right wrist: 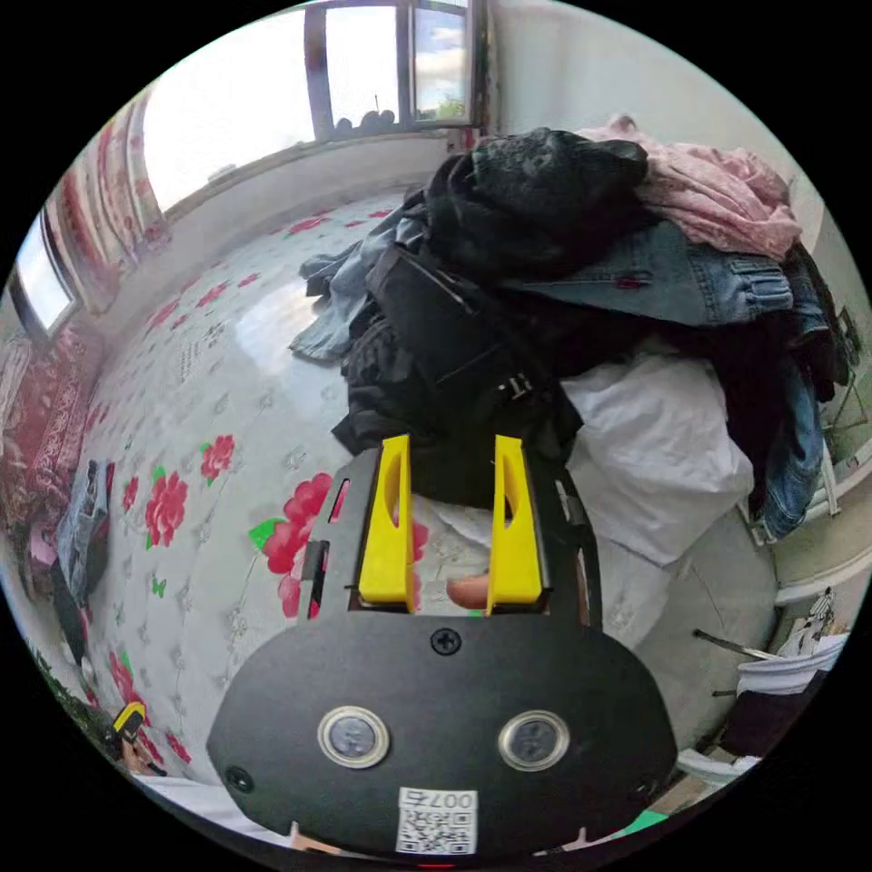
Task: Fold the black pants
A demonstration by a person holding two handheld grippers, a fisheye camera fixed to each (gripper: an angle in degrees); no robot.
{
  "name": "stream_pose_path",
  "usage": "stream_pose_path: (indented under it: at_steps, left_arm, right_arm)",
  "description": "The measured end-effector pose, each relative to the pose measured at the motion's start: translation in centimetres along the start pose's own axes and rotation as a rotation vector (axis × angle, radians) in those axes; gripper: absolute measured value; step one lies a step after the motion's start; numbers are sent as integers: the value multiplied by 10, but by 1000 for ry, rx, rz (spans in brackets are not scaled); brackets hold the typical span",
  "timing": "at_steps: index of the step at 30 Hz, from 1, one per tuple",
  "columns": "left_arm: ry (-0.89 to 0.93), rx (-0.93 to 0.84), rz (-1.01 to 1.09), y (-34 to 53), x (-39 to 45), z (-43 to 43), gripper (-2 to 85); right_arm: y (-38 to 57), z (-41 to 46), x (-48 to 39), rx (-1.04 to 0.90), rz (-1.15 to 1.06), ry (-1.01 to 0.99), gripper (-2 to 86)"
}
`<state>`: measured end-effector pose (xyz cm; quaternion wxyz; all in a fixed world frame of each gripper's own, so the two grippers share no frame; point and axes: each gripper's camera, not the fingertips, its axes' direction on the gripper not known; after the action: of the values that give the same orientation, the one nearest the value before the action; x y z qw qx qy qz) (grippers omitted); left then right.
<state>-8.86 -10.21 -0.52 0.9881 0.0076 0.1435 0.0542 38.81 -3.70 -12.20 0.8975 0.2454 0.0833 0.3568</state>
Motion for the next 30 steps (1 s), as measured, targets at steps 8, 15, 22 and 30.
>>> stream_pose_path:
  at_steps: [8,15,22,30]
  left_arm:
    - [-1,-30,30,-3,11,1,67]
    - [-7,-37,-13,6,-10,-4,66]
    - [38,13,25,19,-19,-16,69]
    - [84,144,-30,74,-56,-51,70]
  right_arm:
    - [-18,53,34,-218,103,-36,92]
    - [-15,60,21,-272,61,-196,9]
    - [82,-15,-120,-250,-464,-830,-2]
    - [294,-91,-308,-679,-1037,-1366,8]
